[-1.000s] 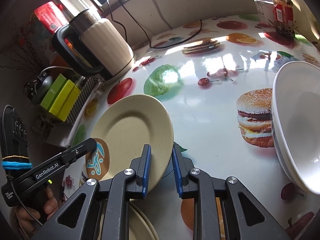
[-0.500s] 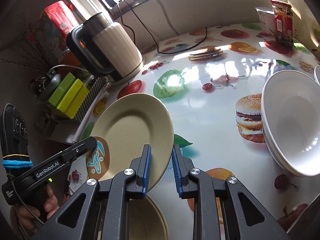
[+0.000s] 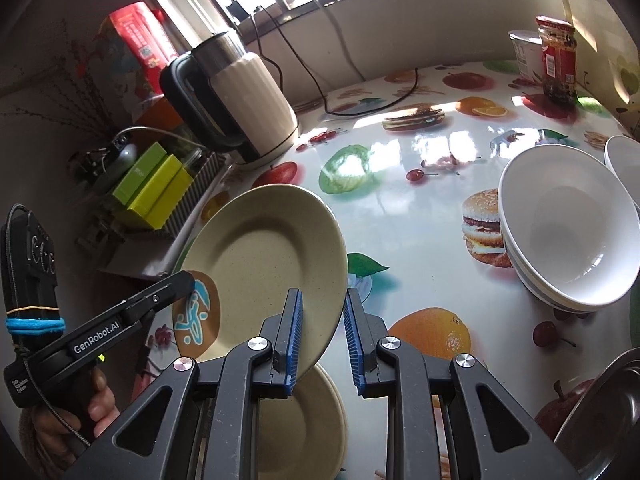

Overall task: Organize plates and bowls
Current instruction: 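Lift the cream plate with the right gripper toward the plate stack, then lower the held plate onto the plate stack with the right gripper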

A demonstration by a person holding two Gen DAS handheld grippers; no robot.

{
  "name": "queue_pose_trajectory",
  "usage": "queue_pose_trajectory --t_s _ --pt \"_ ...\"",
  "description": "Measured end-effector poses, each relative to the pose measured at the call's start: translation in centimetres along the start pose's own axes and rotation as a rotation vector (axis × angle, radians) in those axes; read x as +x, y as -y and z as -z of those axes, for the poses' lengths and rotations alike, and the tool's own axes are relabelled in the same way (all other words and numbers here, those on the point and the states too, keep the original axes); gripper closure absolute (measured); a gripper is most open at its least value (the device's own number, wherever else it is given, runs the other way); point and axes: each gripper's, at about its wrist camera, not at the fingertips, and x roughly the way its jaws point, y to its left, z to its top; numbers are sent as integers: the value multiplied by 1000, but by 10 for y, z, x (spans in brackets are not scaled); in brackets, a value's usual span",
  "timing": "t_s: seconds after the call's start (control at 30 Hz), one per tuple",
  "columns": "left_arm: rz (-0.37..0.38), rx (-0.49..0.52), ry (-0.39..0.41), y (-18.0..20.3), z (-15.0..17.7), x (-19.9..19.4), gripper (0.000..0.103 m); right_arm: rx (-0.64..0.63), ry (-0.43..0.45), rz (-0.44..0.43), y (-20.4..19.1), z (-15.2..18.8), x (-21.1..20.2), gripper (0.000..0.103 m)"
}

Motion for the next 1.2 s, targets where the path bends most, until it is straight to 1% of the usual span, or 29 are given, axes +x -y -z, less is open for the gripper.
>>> queue_pose_trajectory --t_s 0.43,0.73,1.2 --pt "-2 -3 7 0 25 -16 86 -17 2 -2 -8 23 -17 82" --pt "2 -29 -6 -2 43 -18 86 -17 -16 -5 -8 39 -22 82" --pt "-14 -39 -25 -7 68 -23 86 -37 -54 1 -10 63 -25 82"
